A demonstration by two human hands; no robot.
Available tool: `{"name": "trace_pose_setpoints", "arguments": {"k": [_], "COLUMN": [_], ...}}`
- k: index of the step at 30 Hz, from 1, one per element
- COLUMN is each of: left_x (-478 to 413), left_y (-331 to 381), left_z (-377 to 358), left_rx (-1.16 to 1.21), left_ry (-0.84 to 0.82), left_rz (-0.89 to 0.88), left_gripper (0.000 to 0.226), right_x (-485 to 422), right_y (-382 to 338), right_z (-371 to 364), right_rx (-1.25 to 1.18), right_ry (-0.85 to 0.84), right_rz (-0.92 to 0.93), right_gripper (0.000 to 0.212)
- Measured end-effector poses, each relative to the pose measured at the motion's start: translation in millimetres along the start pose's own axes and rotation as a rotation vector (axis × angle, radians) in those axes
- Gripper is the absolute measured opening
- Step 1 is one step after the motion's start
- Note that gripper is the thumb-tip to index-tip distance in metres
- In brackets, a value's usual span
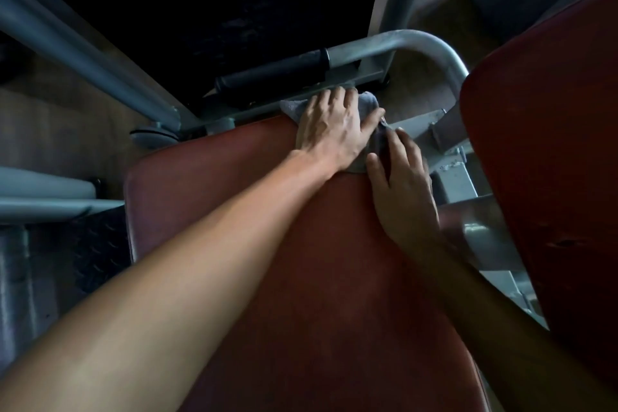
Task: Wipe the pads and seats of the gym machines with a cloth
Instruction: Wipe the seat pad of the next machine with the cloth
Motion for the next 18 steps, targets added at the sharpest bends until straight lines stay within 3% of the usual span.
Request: {"name": "trace_pose_setpoints", "arguments": {"k": [5,18], "left_x": [16,78], "left_y": [-49,-160], "left_z": [3,6], "left_rx": [-0.026,0.018], "left_ry": [-0.136,-0.159], "left_rz": [-0.034,-0.045], "left_gripper": [0.076,0.082], "right_x": [22,83], "right_y": [-17,-82], "right_z": [-19,-111], "right_rx": [0.162,0.217], "right_ry": [-0.029,-0.017], "right_rz": [0.009,0.062], "right_gripper": [0.056,0.055]}}
Point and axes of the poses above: each hand's wrist, its own x-axis away from the middle knuckle, its own z-axis out of the back of the hand, y = z × x, the point moved 3 cm from there along -x, towards the middle knuckle, and after that the axes turned 9 degrees about -x, right-handed, at the moved point
